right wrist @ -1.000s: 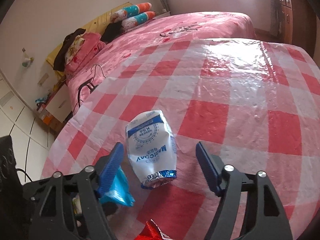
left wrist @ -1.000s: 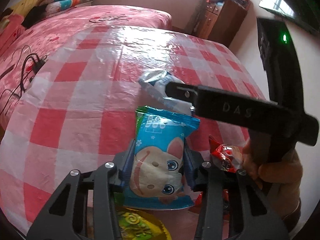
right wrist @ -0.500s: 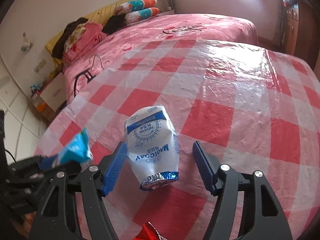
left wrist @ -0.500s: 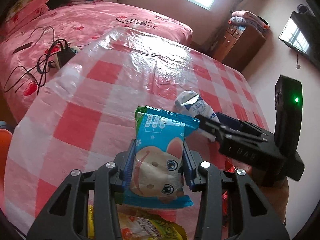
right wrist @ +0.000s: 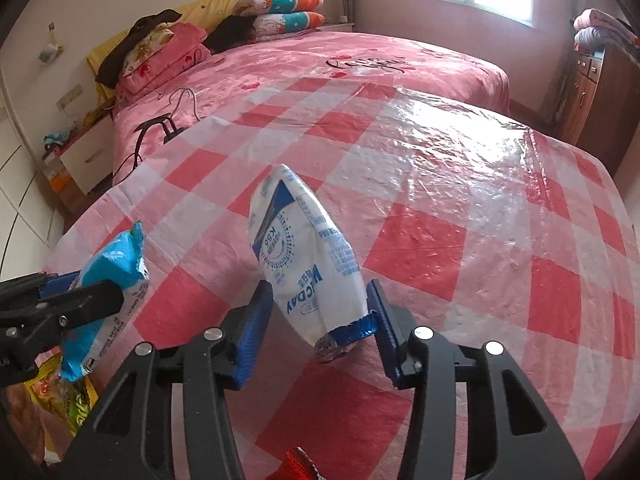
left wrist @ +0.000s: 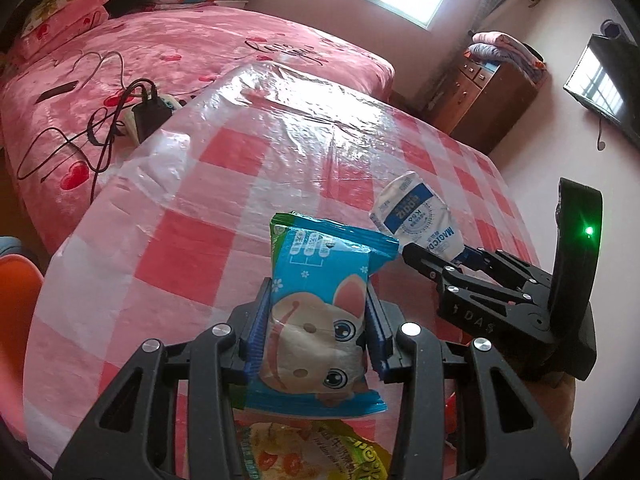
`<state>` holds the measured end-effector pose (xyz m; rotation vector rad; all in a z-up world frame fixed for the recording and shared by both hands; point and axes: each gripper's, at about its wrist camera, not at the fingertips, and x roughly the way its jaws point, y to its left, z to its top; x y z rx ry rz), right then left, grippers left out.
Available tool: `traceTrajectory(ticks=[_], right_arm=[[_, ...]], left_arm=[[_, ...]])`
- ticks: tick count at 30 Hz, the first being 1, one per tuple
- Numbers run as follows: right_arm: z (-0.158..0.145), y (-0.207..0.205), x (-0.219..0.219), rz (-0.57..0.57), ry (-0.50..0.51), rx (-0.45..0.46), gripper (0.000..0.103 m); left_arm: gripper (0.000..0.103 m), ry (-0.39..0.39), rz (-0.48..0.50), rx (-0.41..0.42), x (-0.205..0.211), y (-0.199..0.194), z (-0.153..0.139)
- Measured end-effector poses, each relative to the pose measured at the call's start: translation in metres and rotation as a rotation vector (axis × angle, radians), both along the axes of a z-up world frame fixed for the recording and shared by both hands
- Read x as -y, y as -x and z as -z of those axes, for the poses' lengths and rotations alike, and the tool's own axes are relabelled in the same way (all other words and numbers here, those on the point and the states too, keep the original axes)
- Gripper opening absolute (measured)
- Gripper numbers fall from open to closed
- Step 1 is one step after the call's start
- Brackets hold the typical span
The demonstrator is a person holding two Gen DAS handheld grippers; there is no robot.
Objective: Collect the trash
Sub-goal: 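Carry the pouch and bottle to the orange bucket and open both grippers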
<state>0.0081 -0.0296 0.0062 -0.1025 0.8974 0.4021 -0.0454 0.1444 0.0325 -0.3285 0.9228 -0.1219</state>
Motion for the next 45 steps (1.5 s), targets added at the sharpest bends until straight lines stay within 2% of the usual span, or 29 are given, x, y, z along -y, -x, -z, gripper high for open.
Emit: traceTrajectory(ticks=[8,16,29,36,45], right_arm=[[-0.003,0.001,0.014,0.007,-0.113,-0.022,0.036],[-0.006,0.009,0.016,0.000,-0.125,-0.008,0.029],[-0.013,0.029,0.018,0.030,-0.117,0.053,0.027],[-0.018,0.040,0.016,0.022,-0.160,0.051,0.027],[-0.023,0.056,0.000,0.006,-0.152,0.058,0.027]], left_arm=[[0.043,0.003,-0.008,0.007,-0.008,0.005,-0.002],[0.043,0.003,-0.015,0.017,-0.012,0.012,-0.004],[0.043,-0.002,-0.013,0.028,-0.017,0.024,-0.006],[0.043,-0.001,-0.023,0.040,-0.025,0.032,-0.009],[0.043,0.008,-0.030,0.043,-0.039,0.045,-0.009]])
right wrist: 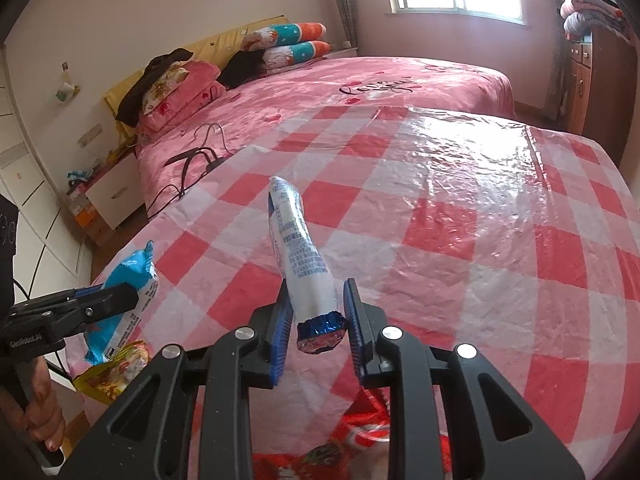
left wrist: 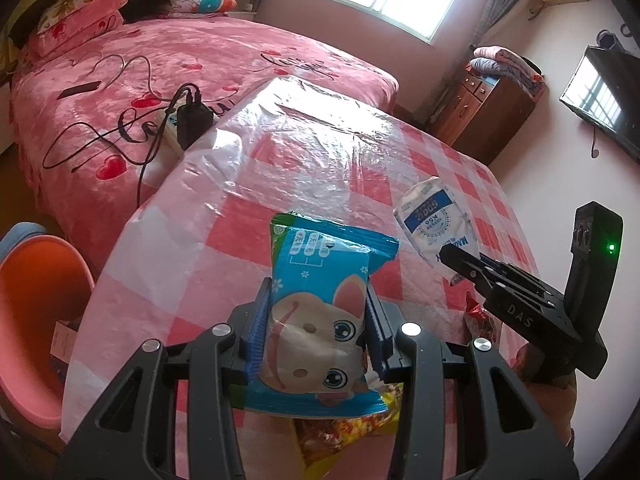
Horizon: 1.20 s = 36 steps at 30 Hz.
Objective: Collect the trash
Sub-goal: 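Carry the pouch and bottle to the orange bucket and open both grippers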
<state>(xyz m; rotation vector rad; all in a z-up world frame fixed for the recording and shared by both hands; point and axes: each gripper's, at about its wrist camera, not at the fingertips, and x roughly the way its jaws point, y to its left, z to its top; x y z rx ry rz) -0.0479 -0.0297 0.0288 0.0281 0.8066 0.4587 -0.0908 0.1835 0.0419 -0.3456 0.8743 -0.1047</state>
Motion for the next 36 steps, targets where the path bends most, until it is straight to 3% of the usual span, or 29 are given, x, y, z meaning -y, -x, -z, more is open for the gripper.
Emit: traceTrajectory(ticks=[17,36], right_arm=[[-0.012,0.018,-0.020,-0.023,-0.036,-0.012,0.027],[-0.034,0.041,-0.083,-0.164,-0.071,-0.040,0.027]], left_arm=[[0.043,0.037,-0.022,0.020,-0.028,0.016,0.001],[0.043,0.080,-0.112,0.040,-0.082,0.044,0.002]])
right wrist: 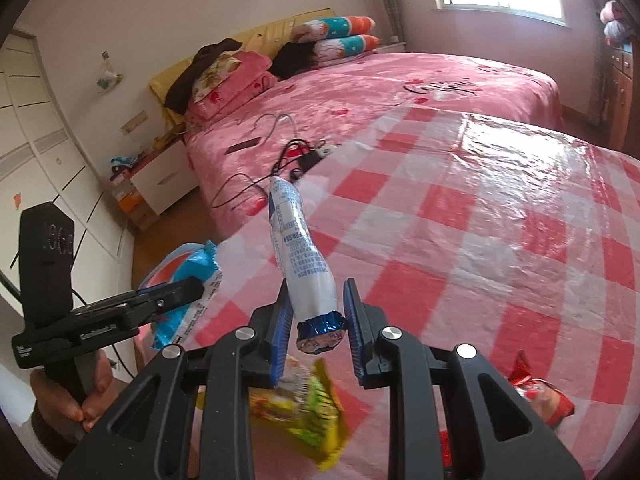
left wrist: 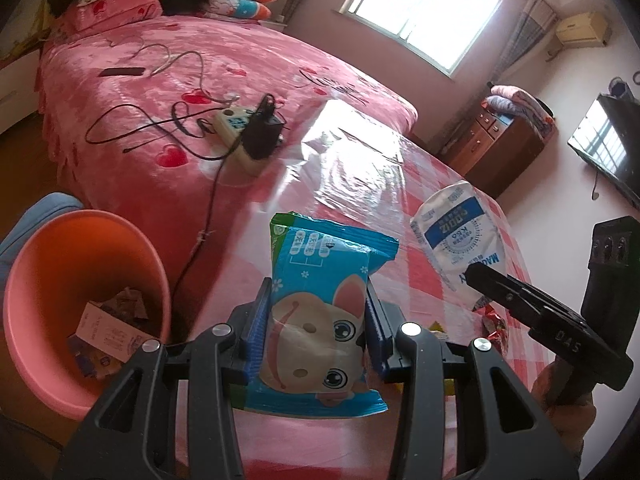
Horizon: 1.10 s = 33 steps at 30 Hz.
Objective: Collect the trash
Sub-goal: 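Carry the pouch and bottle to the orange bucket and open both grippers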
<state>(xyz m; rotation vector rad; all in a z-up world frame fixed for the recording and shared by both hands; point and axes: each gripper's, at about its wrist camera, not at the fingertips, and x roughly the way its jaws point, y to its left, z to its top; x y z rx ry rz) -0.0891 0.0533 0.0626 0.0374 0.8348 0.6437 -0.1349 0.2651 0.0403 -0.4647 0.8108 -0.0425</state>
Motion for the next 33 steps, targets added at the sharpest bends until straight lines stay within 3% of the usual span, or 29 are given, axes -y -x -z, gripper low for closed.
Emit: traceTrajectory(ticks=[15,28,31,32,33], right_arm=[[-0.003,0.011,-0.092,-0.174,-0.008,-0.058,0.027],[0.022,0.018,-0.193,-0.329,0.010,-0.129,0.027],[0.030,0.024,-0.210,-0.349,0.045,-0.107,0.035],[0.033,0.026,-0.214,-0.350,0.063,-0.097,0.042],[0.036,0.027,-0.215,-0.343,0.075,-0.091,0.056]], left_arm=[[0.043,0.024,-0.151,-0.001,-0.070,0.034,0.009],[0.043,0.050,-0.349,-0.049,-0.147,0.072,0.038],[0.046,0.048,-0.397,-0.076,-0.159,0.074,0.048],[0.055,0.049,-0.415,-0.083,-0.162,0.076,0.051],[0.059,0.051,-0.431,-0.085,-0.165,0.078,0.053]])
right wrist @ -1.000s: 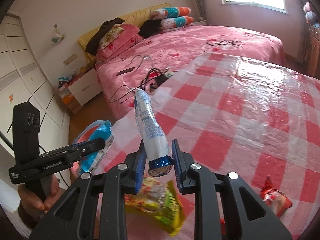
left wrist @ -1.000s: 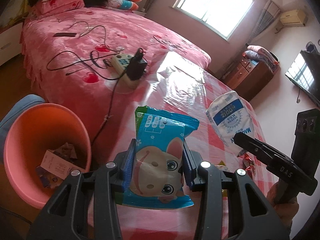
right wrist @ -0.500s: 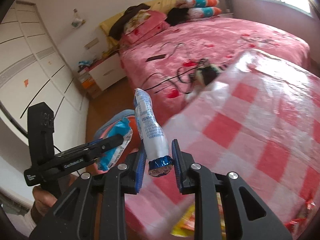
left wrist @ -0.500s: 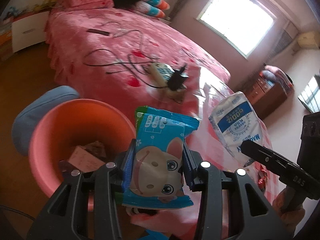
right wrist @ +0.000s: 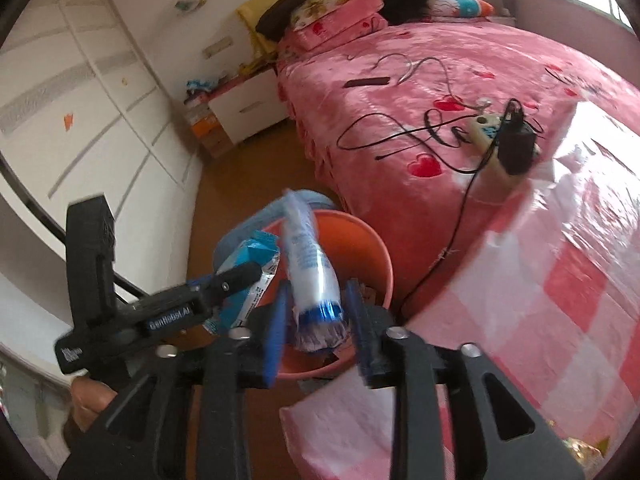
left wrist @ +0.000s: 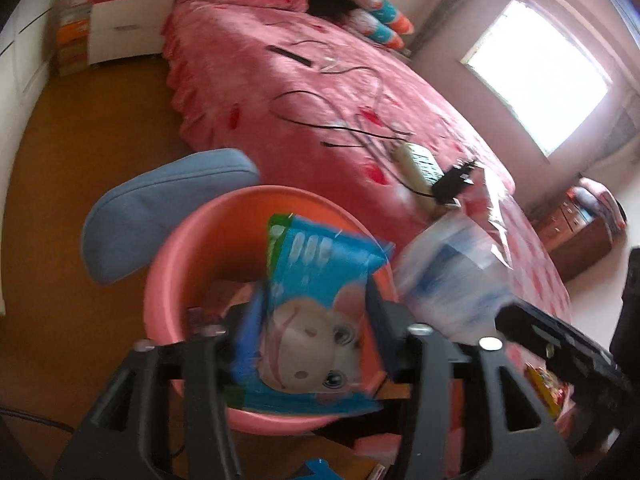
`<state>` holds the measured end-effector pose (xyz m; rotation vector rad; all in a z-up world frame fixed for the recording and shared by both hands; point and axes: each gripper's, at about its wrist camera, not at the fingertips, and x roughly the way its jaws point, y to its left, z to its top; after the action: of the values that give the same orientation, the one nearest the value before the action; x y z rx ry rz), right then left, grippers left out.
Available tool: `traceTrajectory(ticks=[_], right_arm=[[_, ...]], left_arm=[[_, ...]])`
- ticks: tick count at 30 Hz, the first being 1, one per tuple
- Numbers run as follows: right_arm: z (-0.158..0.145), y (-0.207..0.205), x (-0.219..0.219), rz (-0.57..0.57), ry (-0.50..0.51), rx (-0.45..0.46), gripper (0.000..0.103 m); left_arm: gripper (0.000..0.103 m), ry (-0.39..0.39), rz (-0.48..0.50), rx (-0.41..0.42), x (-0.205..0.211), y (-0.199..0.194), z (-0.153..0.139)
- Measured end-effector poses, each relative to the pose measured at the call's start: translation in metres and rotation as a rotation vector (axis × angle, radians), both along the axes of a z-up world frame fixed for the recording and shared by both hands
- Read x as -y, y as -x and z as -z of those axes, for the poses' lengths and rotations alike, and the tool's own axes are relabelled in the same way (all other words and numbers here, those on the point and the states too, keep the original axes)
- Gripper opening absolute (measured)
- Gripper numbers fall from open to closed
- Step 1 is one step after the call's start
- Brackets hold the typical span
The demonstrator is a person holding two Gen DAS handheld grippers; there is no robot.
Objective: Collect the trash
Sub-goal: 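Carry the pouch and bottle to the orange bucket and open both grippers, then return both tools to the table toward the red and yellow bags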
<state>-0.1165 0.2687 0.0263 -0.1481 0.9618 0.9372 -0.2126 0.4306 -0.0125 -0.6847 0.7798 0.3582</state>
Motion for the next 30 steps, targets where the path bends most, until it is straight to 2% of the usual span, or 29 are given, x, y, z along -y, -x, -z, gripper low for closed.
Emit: traceTrajectory(ticks=[1,3,5,7,16,30], right_arm=[[0.003,0.001,0.001,0.010,-0.006,-0.006,0.066],[0.004,-0.001,0.008,0.029,-0.020,-0.023,0.073],[-0.001,-0.001,0.017,0.056,-0.021,0.002,0.075],[-0.008,-0.001,0.027,0.084,-0.026,0.033,0.082],[-0.026,0.001,0.070,0.176,-0.046,0.123,0.089],[-0.014,0.013,0.111,0.252,-0.010,0.129,0.089]], left_arm=[[0.065,0.000,-0.013,-0.001,-0.002,0.002,0.001],[0.070,-0.008,-0.039,-0.001,-0.008,0.005,0.002],[0.073,-0.023,-0.051,-0.007,-0.011,0.006,0.001],[0.073,-0.036,-0.056,-0.005,-0.011,0.006,-0.002],[0.079,-0.064,-0.027,-0.002,0.004,0.006,-0.010],[0.082,-0.106,0.076,0.030,0.044,-0.003,-0.032]])
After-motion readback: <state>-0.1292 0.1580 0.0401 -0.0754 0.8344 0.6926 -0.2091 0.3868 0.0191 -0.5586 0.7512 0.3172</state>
